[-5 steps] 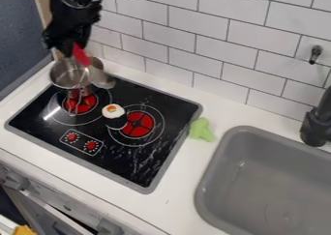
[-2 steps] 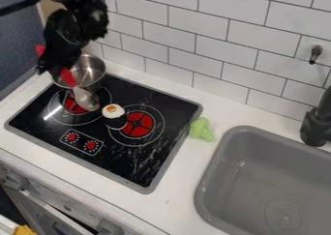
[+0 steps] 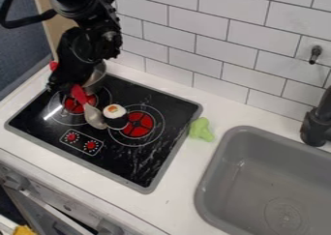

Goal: Move the red spoon to the right side of the stove

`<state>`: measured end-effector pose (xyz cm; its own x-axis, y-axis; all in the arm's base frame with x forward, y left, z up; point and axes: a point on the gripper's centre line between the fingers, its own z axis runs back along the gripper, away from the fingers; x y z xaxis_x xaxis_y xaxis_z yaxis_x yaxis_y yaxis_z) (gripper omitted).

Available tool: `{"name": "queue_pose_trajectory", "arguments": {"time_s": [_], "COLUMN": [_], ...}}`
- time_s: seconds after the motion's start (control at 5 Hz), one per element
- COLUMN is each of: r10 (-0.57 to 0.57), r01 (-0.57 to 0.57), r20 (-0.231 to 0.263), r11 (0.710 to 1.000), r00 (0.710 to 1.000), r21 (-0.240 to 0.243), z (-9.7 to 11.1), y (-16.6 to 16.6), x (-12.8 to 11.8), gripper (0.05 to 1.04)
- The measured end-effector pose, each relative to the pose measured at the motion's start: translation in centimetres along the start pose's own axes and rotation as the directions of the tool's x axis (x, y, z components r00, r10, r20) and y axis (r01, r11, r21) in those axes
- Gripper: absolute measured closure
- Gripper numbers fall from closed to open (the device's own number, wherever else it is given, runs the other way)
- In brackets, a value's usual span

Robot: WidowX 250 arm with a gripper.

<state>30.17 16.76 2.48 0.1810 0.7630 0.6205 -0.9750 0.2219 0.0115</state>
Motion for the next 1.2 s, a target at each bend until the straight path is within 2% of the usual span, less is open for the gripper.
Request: {"name": "queue_pose_trajectory", "arguments": {"time_s": [0.6,0.8,1.2], "r10": [-0.004,-0.040,-0.116], "r01": [-0.002,0.034,0.103], "r20": [-0.089,-0.093,-0.143], "r11": [0.997,0.997,0.990], "r00": [0.996,0.995,0.983], "r21": [-0.071,-0.070,-0.099], "z": [2.5,2.7,3.4], "y": [-2.7,-4.3,-6.2], "x": [-2.1,-3.8,-7.0], "gripper": [0.712,0.712,0.712]}}
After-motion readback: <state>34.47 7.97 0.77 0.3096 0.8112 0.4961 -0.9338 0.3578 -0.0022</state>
